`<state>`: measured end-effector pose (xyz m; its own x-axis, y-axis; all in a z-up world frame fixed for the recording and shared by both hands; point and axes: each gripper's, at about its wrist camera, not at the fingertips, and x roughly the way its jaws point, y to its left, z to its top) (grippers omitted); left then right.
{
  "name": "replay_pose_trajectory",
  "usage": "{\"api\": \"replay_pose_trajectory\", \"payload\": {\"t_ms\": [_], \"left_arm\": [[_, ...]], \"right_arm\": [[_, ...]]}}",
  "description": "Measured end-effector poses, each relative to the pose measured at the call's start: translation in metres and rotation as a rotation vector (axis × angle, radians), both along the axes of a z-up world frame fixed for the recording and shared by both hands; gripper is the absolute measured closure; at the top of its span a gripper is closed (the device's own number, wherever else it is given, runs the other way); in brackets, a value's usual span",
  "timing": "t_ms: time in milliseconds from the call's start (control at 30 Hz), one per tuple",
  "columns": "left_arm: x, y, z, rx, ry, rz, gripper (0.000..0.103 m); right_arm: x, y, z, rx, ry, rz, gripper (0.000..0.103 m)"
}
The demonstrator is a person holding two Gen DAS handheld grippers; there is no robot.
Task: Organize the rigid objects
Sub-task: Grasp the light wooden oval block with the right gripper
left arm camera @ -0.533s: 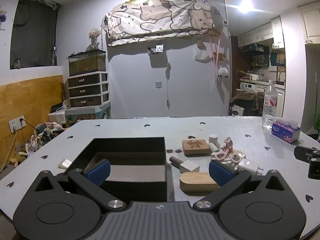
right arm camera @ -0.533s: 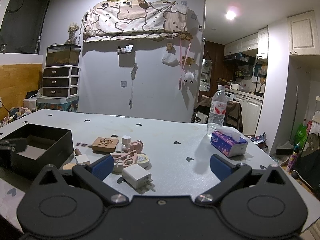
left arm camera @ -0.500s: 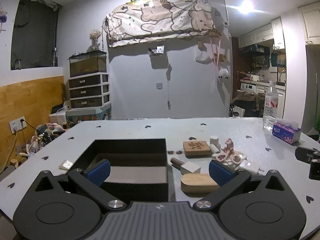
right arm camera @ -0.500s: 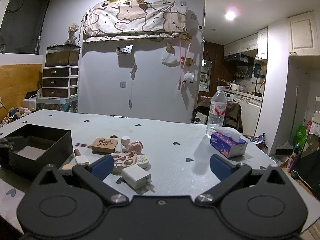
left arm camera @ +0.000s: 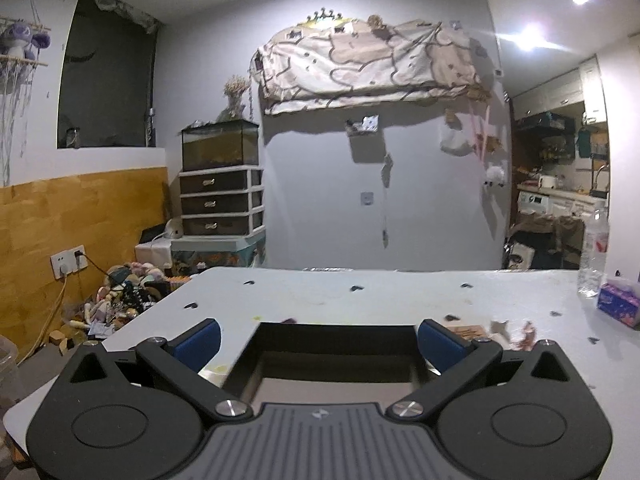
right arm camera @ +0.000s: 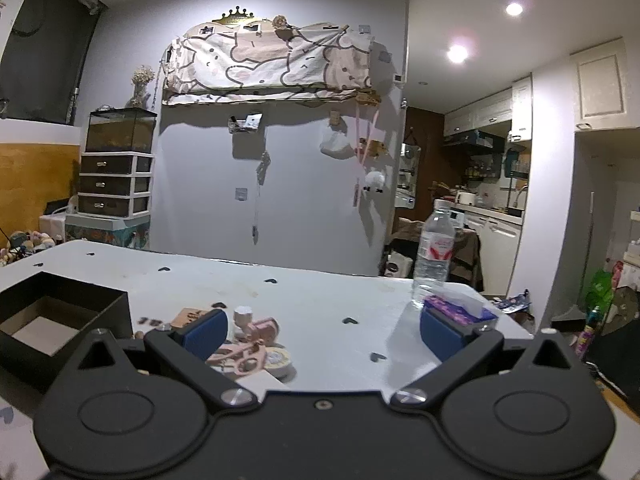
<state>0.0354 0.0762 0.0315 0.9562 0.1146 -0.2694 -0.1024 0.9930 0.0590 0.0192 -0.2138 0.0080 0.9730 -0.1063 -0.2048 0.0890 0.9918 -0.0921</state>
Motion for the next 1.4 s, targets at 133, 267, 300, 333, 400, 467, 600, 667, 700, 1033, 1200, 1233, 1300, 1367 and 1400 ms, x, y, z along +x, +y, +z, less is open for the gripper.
{"api": "replay_pose_trajectory", "payload": {"t_ms": [133,267,300,333,400,467,600,667,700,1033,1200,1233,1300,1367,1400], "left_arm": [[0.016,0.025,-0.001,0.005,0.059,0.041,0.0],[0.03,0.054,-0.008,-0.017,0.1,0.119,0.0],[0.033,0.062,-0.012,-0.035,0.11,0.121,0.0],[0.035,0.069,-0.016,-0.059,0.12,0.115,0.0],[0.041,0.082,-0.022,-0.097,0.168,0.121,0.002],[0.047,0.091,-0.029,-0.119,0.208,0.122,0.008],[0.057,0.108,-0.043,-0.173,0.277,0.084,0.027],[0.063,0.109,-0.048,-0.173,0.297,0.072,0.035],[0.065,0.11,-0.051,-0.165,0.305,0.065,0.041],[0.082,0.112,-0.067,-0.145,0.368,0.037,0.09],[0.083,0.109,-0.067,-0.122,0.36,0.023,0.096],[0.083,0.109,-0.067,-0.122,0.361,0.022,0.096],[0.084,0.108,-0.067,-0.113,0.362,0.026,0.098],[0.084,0.106,-0.067,-0.111,0.366,0.021,0.099],[0.084,0.103,-0.067,-0.107,0.365,0.021,0.1]], "right_arm": [[0.016,0.011,-0.007,0.033,0.018,0.048,0.0],[0.035,0.031,-0.019,0.06,0.08,0.09,0.0],[0.039,0.036,-0.021,0.066,0.096,0.1,0.0],[0.044,0.041,-0.025,0.078,0.116,0.114,0.0],[0.051,0.05,-0.032,0.111,0.141,0.136,0.0],[0.057,0.058,-0.04,0.136,0.153,0.157,0.0],[0.069,0.073,-0.053,0.158,0.219,0.165,0.0],[0.074,0.079,-0.058,0.172,0.242,0.17,0.0],[0.077,0.082,-0.061,0.174,0.254,0.172,0.0],[0.103,0.111,-0.08,0.182,0.358,0.224,0.0],[0.117,0.12,-0.088,0.189,0.394,0.227,0.0],[0.121,0.119,-0.089,0.202,0.401,0.218,0.0],[0.129,0.118,-0.093,0.216,0.438,0.193,0.0],[0.131,0.117,-0.094,0.22,0.445,0.181,0.0],[0.131,0.116,-0.094,0.221,0.446,0.182,0.0]]}}
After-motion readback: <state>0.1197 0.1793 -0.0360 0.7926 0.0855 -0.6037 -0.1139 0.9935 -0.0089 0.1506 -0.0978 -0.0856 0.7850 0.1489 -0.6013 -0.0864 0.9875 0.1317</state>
